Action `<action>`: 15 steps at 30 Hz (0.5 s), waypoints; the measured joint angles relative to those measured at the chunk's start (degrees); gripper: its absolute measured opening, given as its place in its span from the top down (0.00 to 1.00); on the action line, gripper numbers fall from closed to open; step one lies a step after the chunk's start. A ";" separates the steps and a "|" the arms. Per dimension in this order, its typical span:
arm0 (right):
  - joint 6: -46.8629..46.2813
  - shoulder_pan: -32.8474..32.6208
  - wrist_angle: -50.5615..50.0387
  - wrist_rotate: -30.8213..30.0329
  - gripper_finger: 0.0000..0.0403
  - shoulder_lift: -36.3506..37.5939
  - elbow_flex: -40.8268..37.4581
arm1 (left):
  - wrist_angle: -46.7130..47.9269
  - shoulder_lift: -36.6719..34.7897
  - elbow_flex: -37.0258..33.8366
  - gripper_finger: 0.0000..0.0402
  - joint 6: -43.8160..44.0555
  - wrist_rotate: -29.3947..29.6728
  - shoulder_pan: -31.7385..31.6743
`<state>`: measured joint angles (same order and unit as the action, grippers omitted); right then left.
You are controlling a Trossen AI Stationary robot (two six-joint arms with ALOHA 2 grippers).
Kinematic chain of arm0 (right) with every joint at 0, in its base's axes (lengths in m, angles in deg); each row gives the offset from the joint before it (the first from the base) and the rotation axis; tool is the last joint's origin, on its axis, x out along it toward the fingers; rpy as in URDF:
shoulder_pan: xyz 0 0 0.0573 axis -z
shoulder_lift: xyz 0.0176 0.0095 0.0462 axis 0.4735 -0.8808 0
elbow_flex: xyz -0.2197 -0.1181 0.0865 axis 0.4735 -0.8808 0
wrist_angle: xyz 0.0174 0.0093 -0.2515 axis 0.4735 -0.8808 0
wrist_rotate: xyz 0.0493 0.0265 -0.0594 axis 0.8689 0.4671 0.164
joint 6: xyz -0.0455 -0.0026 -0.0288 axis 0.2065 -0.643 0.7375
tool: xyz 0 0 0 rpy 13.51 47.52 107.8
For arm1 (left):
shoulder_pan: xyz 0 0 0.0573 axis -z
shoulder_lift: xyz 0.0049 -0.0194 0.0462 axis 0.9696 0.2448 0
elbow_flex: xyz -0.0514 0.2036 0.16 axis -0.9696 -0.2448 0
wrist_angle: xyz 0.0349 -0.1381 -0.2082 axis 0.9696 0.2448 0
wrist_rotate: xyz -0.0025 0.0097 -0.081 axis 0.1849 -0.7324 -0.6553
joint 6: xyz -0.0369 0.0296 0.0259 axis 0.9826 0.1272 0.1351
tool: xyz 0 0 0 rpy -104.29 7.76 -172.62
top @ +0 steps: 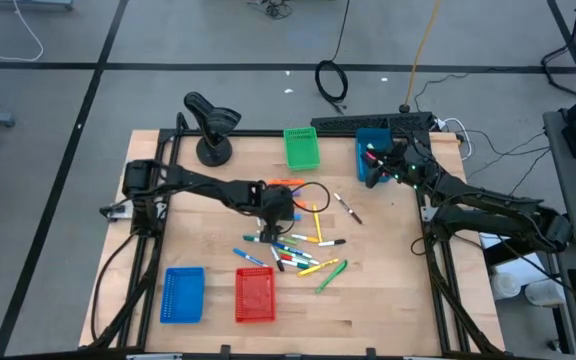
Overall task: Pick & Place Markers
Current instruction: Put the blue highlighter into the dark blue bin
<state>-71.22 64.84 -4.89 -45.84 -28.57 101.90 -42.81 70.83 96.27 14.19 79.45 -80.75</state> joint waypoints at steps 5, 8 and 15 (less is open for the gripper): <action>-0.06 0.00 0.09 0.00 0.68 0.00 0.00 | -0.59 1.27 0.07 0.30 -0.13 -0.21 -0.30; -0.22 0.00 0.08 0.01 0.68 0.00 0.00 | -0.76 1.27 -0.08 0.31 -0.17 -0.48 -0.68; -0.22 0.00 0.07 0.00 0.68 0.00 0.00 | -0.59 1.32 -0.14 0.51 -0.96 -3.29 -1.34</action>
<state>-71.43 64.84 -4.83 -45.84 -28.57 101.90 -43.40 72.15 96.13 13.23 76.17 -82.09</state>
